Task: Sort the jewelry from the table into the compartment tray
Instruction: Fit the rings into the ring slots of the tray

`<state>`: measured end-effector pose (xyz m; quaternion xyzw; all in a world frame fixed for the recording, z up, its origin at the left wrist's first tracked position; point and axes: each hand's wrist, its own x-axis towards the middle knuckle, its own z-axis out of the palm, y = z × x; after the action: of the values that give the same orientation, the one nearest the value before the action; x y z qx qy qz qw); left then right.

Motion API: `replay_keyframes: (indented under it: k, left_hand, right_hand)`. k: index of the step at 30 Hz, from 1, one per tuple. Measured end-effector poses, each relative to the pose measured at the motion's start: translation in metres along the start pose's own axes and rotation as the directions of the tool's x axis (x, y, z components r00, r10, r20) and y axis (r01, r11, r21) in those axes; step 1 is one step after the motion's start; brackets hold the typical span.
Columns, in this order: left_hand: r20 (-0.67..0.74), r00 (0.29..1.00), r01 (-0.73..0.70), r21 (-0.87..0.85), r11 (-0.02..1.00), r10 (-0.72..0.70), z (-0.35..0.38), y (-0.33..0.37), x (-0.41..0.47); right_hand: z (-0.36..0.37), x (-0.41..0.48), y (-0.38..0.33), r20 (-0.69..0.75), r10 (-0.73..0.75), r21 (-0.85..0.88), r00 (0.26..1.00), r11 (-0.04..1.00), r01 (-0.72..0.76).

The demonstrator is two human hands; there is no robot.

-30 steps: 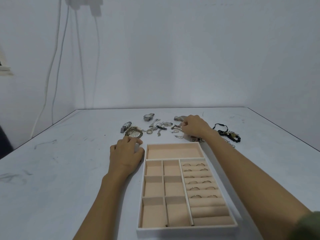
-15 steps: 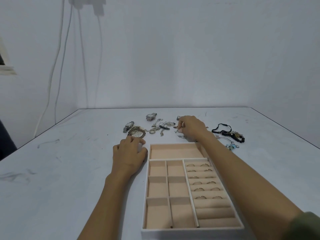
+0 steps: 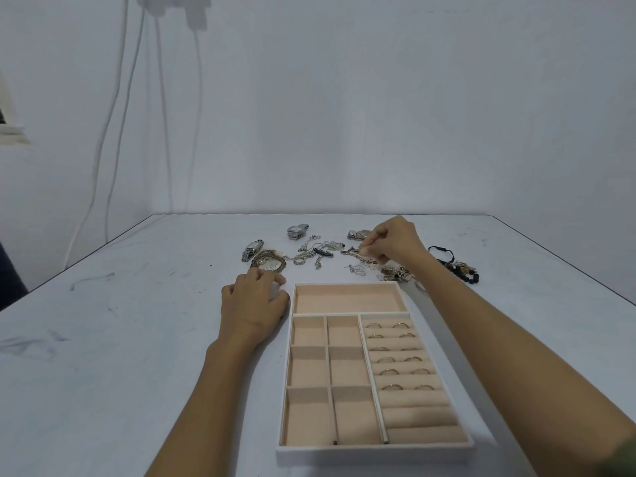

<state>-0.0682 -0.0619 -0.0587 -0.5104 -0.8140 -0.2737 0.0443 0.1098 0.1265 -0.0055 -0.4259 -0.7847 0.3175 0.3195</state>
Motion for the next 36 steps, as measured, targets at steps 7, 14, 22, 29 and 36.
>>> replay_keyframes:
  k: [7, 14, 22, 29, 36]
  left_hand:
    - [-0.001, 1.0, 0.001, -0.008, 1.0, -0.001, 0.0, 0.0, 0.0]
    - [0.011, 1.0, -0.002, 0.002, 1.0, 0.002, 0.0, 0.0, 0.001]
    - [0.008, 1.0, -0.026, 0.006, 1.0, 0.025, 0.001, -0.002, 0.0]
    - [0.009, 0.999, -0.046, 0.005, 0.999, 0.046, 0.001, -0.003, -0.001]
    - [0.0, 0.999, -0.037, 0.014, 0.999, 0.037, 0.001, -0.001, -0.002]
  right_hand:
    - [-0.022, -0.011, -0.008, -0.03, 0.025, 0.295, 0.999, 0.955, -0.015]
    - [-0.042, -0.027, 0.005, -0.07, 0.085, 0.387, 0.994, 0.921, -0.051]
    - [-0.048, -0.045, 0.035, -0.112, 0.087, 0.169, 0.99, 0.983, -0.067]
    - [-0.032, -0.048, 0.03, -0.023, 0.036, -0.001, 0.999, 0.999, -0.036]
    - [-0.015, -0.049, 0.025, 0.002, -0.157, -0.211, 0.988, 0.965, 0.154]
